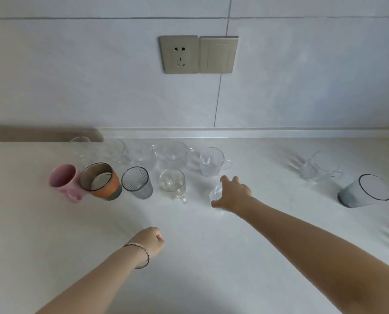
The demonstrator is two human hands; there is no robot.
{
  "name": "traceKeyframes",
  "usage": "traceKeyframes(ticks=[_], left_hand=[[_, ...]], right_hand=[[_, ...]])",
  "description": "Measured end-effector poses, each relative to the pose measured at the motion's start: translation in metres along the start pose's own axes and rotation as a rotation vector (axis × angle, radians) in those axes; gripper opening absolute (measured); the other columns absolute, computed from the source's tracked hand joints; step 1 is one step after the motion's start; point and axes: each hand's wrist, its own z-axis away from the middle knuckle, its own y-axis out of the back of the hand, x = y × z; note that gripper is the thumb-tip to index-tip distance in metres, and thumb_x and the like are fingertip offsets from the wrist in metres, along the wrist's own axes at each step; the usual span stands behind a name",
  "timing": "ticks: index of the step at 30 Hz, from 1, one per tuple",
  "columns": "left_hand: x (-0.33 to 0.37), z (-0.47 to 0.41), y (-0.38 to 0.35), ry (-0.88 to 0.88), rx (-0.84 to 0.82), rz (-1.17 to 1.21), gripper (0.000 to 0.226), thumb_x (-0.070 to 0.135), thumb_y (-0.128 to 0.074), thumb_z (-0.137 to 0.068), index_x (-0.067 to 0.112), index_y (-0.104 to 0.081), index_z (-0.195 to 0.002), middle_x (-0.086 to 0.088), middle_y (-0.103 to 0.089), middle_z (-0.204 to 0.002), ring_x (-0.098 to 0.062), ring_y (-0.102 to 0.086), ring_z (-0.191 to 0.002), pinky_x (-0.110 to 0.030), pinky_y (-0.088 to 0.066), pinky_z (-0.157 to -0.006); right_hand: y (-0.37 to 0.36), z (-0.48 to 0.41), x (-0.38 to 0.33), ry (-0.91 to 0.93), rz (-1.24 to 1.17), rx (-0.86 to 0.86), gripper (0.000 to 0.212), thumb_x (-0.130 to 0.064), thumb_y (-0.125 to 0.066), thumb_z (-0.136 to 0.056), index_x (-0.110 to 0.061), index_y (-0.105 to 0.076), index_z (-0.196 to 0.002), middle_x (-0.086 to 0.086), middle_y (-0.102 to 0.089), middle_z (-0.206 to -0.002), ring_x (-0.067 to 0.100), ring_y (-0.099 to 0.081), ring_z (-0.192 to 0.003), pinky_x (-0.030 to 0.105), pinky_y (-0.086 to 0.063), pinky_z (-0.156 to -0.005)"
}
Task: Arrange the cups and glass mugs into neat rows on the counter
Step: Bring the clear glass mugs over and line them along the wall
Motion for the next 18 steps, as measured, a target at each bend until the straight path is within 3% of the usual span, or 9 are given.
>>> traceKeyframes(ticks=[5, 10, 12, 15, 18], left_hand=[[-0.009, -0.008, 0.003, 0.009, 0.019, 0.042, 0.033, 0.014, -0.042, -0.089, 0.027, -0.041, -0.059, 0.001, -0.057, -0.090, -0.018, -0.053, -0.087, -0.025, -0.043, -0.080], [0.005, -0.010, -0.003, -0.023, 0.000, 0.026, 0.032, 0.016, -0.041, -0.091, 0.027, -0.041, -0.061, -0.004, -0.061, -0.098, -0.021, -0.059, -0.099, -0.026, -0.042, -0.082], [0.017, -0.009, -0.010, -0.051, -0.018, 0.001, 0.029, 0.016, -0.041, -0.091, 0.027, -0.044, -0.065, -0.006, -0.065, -0.110, -0.022, -0.060, -0.107, -0.027, -0.045, -0.088], [0.041, -0.012, -0.022, -0.098, -0.019, -0.038, 0.032, 0.016, -0.041, -0.091, 0.029, -0.041, -0.062, -0.002, -0.062, -0.102, -0.021, -0.060, -0.107, -0.027, -0.046, -0.091], [0.071, -0.017, -0.033, -0.144, -0.017, -0.072, 0.022, 0.017, -0.040, -0.091, 0.026, -0.048, -0.073, -0.001, -0.062, -0.105, -0.018, -0.057, -0.098, -0.027, -0.045, -0.092]], right_hand=[[-0.007, -0.012, -0.019, -0.002, -0.017, 0.033, 0.074, -0.046, -0.067, -0.076, -0.020, -0.032, -0.136, 0.008, -0.045, -0.126, 0.029, -0.053, -0.115, 0.032, -0.044, -0.087], [-0.002, 0.006, 0.000, 0.106, -0.079, 0.145, 0.083, -0.058, -0.060, -0.080, -0.020, -0.023, -0.144, 0.007, -0.044, -0.133, 0.026, -0.054, -0.117, 0.035, -0.047, -0.090], [-0.001, 0.016, 0.024, 0.104, -0.110, 0.150, 0.074, -0.057, -0.054, -0.085, -0.020, -0.027, -0.144, 0.005, -0.045, -0.135, 0.023, -0.053, -0.120, 0.035, -0.045, -0.093], [0.005, 0.025, 0.076, 0.044, -0.064, 0.102, 0.056, -0.048, -0.047, -0.092, -0.020, -0.036, -0.139, 0.003, -0.051, -0.134, 0.021, -0.053, -0.121, 0.032, -0.043, -0.097], [0.018, 0.027, 0.135, -0.069, 0.024, 0.085, 0.045, -0.036, -0.047, -0.094, -0.019, -0.044, -0.135, 0.005, -0.051, -0.133, 0.023, -0.053, -0.118, 0.032, -0.044, -0.095]])
